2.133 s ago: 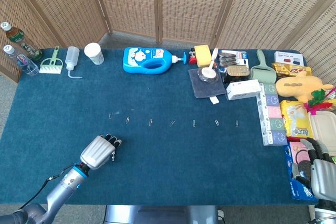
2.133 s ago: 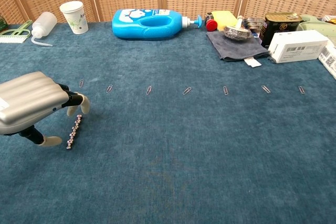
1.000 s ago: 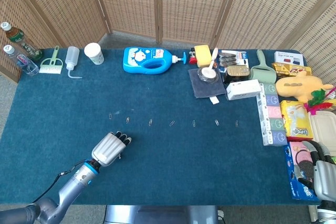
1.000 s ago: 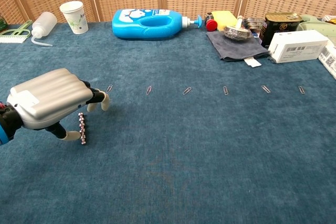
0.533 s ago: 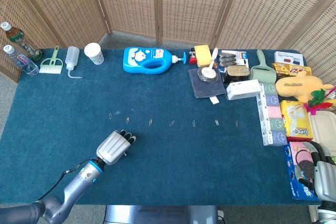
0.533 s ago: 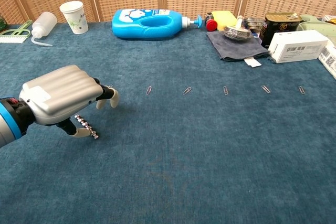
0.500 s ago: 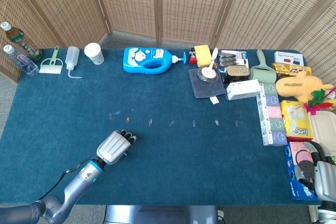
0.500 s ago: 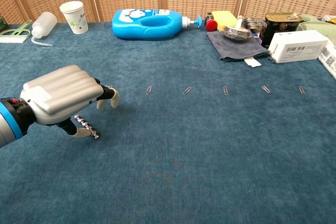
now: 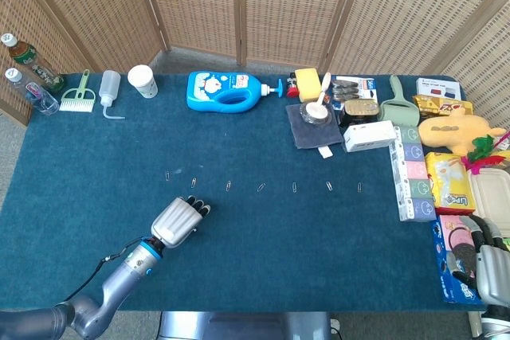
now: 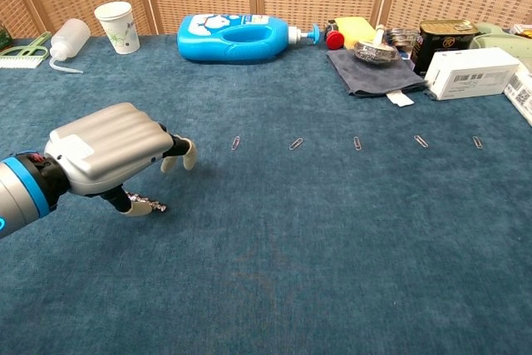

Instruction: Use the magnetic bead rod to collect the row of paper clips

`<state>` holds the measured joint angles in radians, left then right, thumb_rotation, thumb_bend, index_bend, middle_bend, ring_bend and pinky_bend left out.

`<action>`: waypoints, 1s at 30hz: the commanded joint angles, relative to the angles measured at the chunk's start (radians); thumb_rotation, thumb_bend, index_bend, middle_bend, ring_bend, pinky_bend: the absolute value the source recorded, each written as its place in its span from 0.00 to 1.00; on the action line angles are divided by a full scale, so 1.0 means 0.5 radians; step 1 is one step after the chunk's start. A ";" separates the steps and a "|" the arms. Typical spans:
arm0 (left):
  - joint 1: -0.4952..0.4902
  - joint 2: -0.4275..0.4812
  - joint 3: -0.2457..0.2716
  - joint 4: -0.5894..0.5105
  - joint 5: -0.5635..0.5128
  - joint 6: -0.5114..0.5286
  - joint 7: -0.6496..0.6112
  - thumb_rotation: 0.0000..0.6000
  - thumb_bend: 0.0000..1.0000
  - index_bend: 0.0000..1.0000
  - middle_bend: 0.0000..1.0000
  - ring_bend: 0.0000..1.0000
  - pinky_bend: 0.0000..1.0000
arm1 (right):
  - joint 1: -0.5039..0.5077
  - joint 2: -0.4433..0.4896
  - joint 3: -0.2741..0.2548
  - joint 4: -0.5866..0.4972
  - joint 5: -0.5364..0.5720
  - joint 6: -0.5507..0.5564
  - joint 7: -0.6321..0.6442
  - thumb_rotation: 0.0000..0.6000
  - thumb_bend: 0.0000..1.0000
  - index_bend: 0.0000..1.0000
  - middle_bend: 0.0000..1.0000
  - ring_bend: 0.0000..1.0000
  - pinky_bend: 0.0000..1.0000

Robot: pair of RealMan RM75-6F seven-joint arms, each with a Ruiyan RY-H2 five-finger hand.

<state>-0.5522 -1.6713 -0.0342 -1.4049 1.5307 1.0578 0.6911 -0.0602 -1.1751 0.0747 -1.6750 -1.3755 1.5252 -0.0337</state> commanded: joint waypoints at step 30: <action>0.047 0.446 -0.042 -0.679 -0.222 0.035 -0.492 1.00 0.18 0.44 0.43 0.45 0.62 | 0.007 0.004 -0.001 -0.069 -0.044 0.019 -0.068 1.00 0.39 0.18 0.18 0.09 0.36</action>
<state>-0.5361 -1.4895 -0.0519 -1.7032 1.4439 1.0834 0.4789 -0.0567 -1.1734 0.0742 -1.7092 -1.3972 1.5350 -0.0677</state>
